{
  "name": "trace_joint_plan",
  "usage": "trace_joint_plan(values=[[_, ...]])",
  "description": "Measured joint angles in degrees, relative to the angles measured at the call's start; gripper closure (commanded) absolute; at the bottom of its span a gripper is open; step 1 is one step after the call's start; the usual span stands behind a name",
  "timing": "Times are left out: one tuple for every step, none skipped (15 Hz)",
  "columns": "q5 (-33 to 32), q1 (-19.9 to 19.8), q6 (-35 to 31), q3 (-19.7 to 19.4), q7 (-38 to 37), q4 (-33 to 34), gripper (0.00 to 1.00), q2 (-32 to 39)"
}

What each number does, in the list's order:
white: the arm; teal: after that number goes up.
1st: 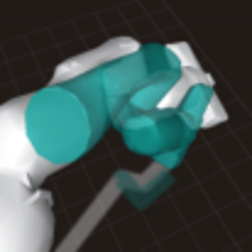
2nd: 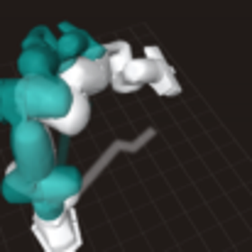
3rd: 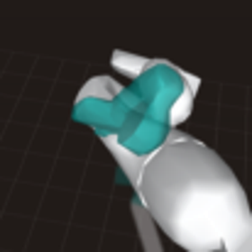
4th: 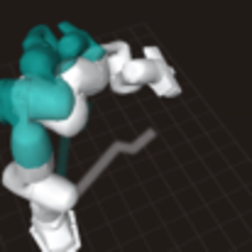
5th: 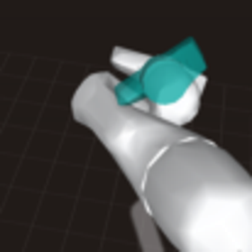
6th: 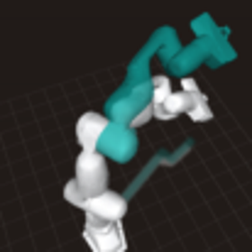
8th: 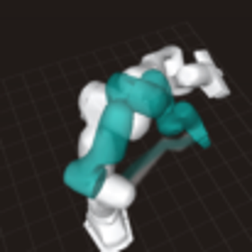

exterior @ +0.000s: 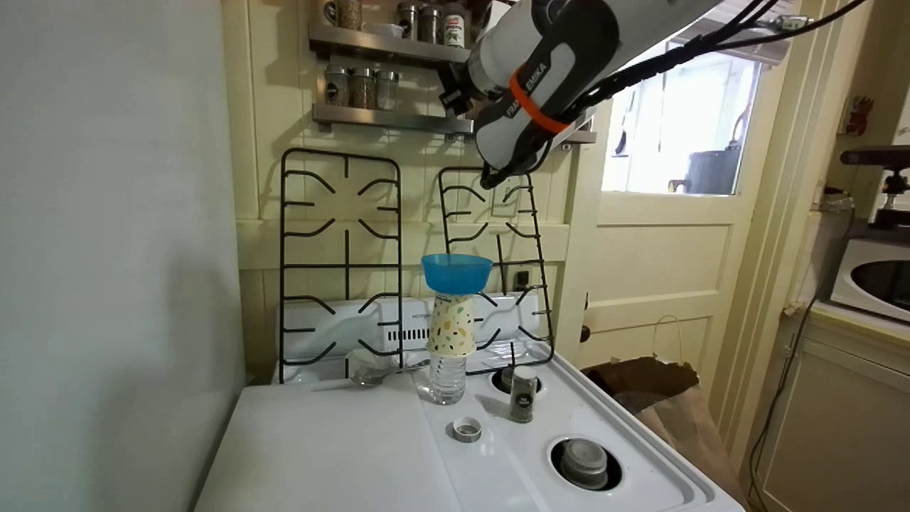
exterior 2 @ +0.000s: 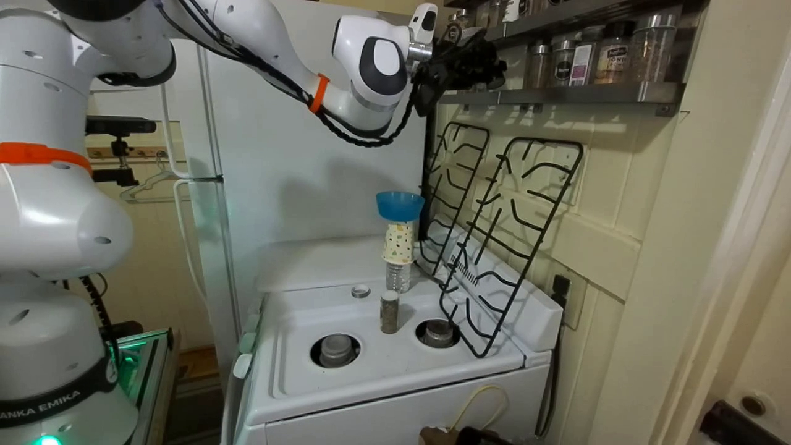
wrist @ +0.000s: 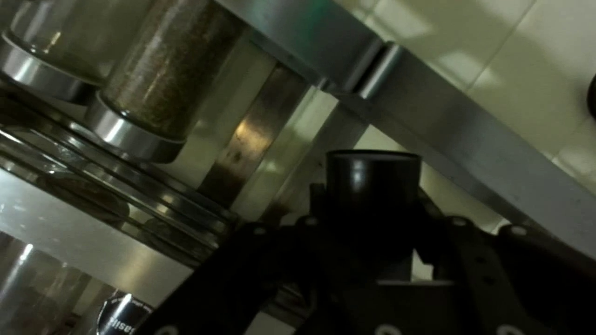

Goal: Pick up the black container from the shelf and put it on the left side of the stove.

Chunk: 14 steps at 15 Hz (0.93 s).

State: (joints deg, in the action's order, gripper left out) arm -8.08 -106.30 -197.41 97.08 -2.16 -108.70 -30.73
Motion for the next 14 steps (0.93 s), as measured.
trace_joint_plan(values=[[-0.08, 0.94, 0.0, -1.1, 1.1, -0.54, 0.81, -0.35], [-0.2, 2.0, 0.0, -2.21, 2.21, -1.14, 0.81, -0.63], [-0.38, 3.08, 0.0, -3.24, 3.34, -1.76, 0.81, -0.85], [-0.61, 4.2, 0.0, -4.25, 4.45, -2.4, 0.81, -0.93], [-0.81, 5.29, 0.0, -5.21, 5.53, -3.05, 0.81, -1.02], [-1.01, 6.41, 0.0, -6.27, 6.44, -3.63, 0.81, -1.2], [-1.21, 7.57, 0.0, -7.47, 7.33, -4.24, 0.81, -1.48], [-1.32, 8.68, 0.0, -8.7, 8.18, -4.8, 0.81, -1.83], [-1.42, 9.83, 0.0, -9.98, 8.8, -5.36, 0.81, -2.21], [-1.51, 11.02, 0.0, -11.22, 9.37, -5.98, 0.81, -2.52], [-1.55, 12.33, 0.0, -12.45, 9.7, -6.65, 0.81, -2.72], [-1.56, 13.78, 0.0, -13.62, 9.83, -7.45, 0.81, -2.74], [-1.56, 15.32, 0.0, -14.83, 9.86, -8.31, 0.81, -2.74], [-1.56, 17.02, 0.0, -16.18, 9.86, -9.31, 0.81, -2.75]])
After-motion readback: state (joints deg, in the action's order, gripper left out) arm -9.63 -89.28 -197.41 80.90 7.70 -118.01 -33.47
